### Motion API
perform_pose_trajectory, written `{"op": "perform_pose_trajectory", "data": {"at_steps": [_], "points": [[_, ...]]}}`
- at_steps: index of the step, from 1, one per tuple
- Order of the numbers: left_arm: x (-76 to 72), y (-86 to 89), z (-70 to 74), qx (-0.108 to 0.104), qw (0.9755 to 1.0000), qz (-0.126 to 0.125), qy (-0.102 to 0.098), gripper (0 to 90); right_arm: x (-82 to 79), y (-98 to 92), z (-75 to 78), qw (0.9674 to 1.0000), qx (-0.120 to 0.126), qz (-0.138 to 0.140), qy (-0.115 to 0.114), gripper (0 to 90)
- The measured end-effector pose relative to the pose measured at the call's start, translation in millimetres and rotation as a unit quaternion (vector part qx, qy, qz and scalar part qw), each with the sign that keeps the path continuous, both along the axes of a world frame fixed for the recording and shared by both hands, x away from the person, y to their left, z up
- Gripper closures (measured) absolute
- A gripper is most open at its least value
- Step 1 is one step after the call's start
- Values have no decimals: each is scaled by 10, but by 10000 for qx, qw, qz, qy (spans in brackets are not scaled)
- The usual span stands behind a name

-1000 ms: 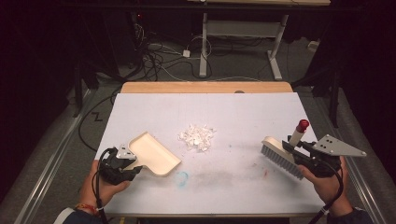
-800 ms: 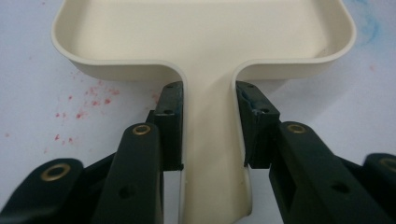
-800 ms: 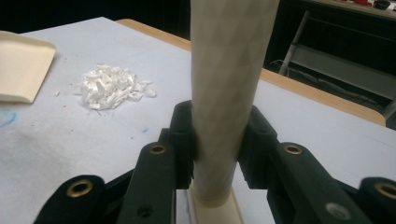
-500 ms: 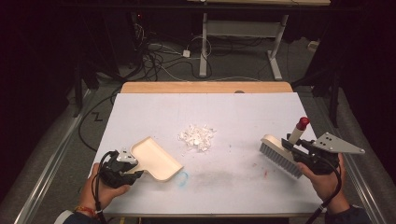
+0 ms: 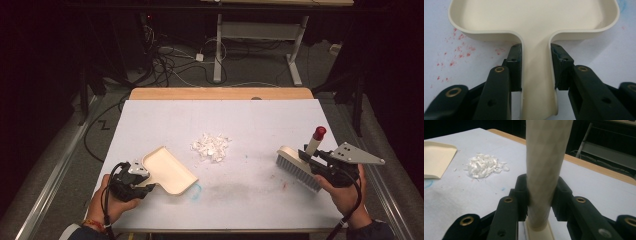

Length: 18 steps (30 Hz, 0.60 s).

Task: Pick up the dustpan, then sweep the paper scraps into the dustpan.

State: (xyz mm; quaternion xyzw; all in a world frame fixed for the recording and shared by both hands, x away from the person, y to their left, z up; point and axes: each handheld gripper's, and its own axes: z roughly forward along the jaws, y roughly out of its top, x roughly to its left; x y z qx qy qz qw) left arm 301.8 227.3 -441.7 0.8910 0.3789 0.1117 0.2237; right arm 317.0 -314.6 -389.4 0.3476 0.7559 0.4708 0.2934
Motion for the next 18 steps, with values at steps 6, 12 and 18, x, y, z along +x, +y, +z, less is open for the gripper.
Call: {"op": "perform_pose_trajectory", "data": {"at_steps": [6,12,18], "points": [[16,-3,18,32,10000,-64,-14,637,126,165,-5,9998,122,124,32,709],[14,3,5,31,10000,-67,13,637,357,465,-15,9994,141,298,-65,709],[31,2,12,45,9999,-110,4,637,637,720,29,9990,278,331,-115,709]]}}
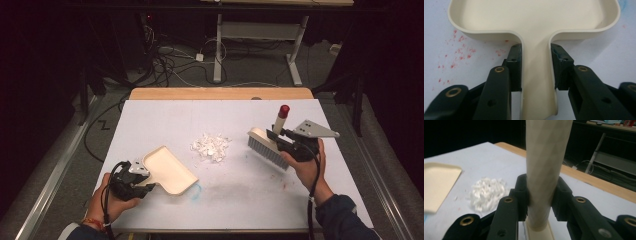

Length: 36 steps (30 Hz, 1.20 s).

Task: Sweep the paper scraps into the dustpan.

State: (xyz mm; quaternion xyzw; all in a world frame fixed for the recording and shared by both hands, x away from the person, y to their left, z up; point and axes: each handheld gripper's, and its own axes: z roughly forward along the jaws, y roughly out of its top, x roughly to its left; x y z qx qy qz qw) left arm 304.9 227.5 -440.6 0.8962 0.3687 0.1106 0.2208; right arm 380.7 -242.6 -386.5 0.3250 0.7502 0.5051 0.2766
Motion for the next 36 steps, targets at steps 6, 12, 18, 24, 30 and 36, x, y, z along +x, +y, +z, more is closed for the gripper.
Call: {"op": "perform_pose_trajectory", "data": {"at_steps": [6,12,18,24,30,36], "points": [[3,-23,-5,25,10000,-8,-30,637,362,316,9,9998,-91,-177,-91,709],[-11,-40,6,65,9999,-16,-76,637,713,633,-47,9988,-258,-400,-65,709],[11,-40,-12,38,10000,-43,-30,636,862,799,-82,9985,-265,-469,-88,709],[31,-41,-25,-2,10000,-71,-3,636,952,978,-220,9987,-158,-478,-80,709],[44,-41,-42,-32,10000,-78,15,636,890,1108,-238,9994,-198,-289,-67,710],[68,-48,-50,-74,9999,-64,70,636,782,1266,-275,9998,-172,-37,24,707]]}}
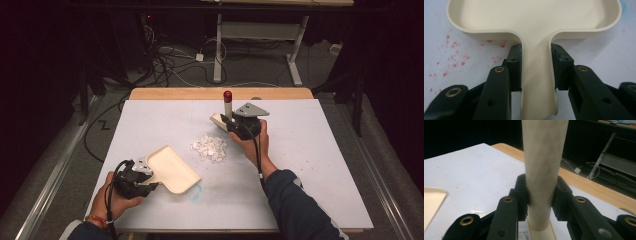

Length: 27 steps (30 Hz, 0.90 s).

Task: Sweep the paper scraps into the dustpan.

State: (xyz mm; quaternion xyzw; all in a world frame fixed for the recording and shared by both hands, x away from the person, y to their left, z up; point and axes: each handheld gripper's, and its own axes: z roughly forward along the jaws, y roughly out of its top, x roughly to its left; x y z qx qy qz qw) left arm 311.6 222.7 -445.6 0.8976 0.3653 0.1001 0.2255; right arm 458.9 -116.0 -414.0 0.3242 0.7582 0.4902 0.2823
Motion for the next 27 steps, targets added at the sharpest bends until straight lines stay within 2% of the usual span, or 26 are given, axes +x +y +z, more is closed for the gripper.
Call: {"op": "perform_pose_trajectory", "data": {"at_steps": [5,12,22,27], "points": [[10,0,-16,-12,10000,-5,1,636,-42,50,7,9999,15,106,5,707],[37,-27,-27,19,10000,-3,13,635,-95,116,5,9990,227,377,112,708],[85,-77,-53,29,10000,12,55,635,-185,218,-4,9984,246,496,107,707],[139,-129,-64,86,9999,-14,72,635,-241,275,-11,9983,157,562,38,708]]}}
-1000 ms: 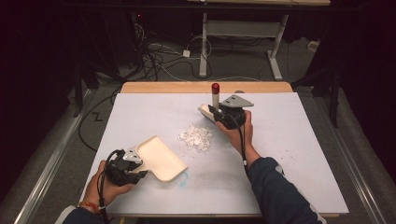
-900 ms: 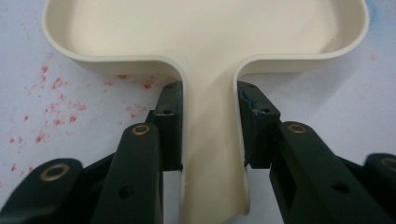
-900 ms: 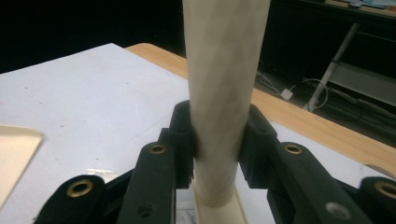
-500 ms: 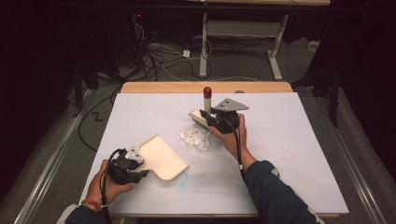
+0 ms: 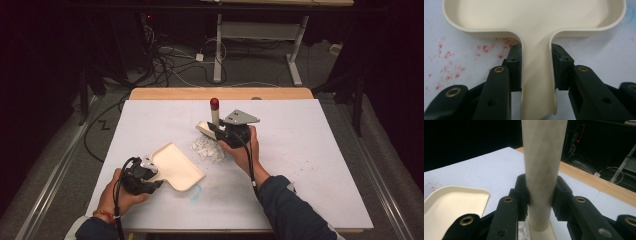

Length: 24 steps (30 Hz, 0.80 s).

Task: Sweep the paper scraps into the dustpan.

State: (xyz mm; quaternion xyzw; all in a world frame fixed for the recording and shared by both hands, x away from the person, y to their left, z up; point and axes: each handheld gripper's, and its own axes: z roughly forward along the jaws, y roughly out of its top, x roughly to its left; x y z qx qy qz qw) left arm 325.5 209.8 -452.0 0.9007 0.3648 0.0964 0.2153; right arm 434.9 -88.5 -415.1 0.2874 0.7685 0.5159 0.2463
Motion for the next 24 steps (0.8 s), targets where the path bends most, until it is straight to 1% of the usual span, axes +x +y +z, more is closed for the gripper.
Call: {"op": "perform_pose_trajectory", "data": {"at_steps": [2,4,5,7,8,9,13,15,17,18,21,24], "points": [[26,-27,-9,7,10000,-10,8,634,-8,9,0,10000,12,15,-20,708],[52,-43,-18,38,10000,-23,38,635,-32,33,-7,10000,34,27,8,707],[61,-51,-23,48,10000,-24,43,634,-43,43,-9,10000,-5,31,-17,708],[74,-61,-28,57,10000,-22,47,634,-64,58,-16,9999,46,96,-2,708],[78,-63,-27,71,10000,-28,40,634,-69,62,-18,9999,19,108,-42,707],[81,-65,-25,66,10000,-27,48,634,-79,71,-20,9999,54,110,-26,707],[99,-76,-23,71,10000,-23,39,634,-112,99,-23,9998,37,174,-10,707],[114,-88,-22,88,9999,-32,43,634,-140,129,-24,9996,15,294,-53,707],[137,-112,-19,95,9999,-29,38,634,-170,158,-28,9995,39,298,-10,707],[145,-120,-15,105,9999,-33,42,634,-173,169,-28,9994,-1,350,-69,706],[159,-137,-11,120,9999,-49,41,634,-200,202,-29,9992,5,394,-49,707],[183,-164,-5,141,9999,-71,39,634,-242,266,-31,9984,-52,551,-75,707]]}}
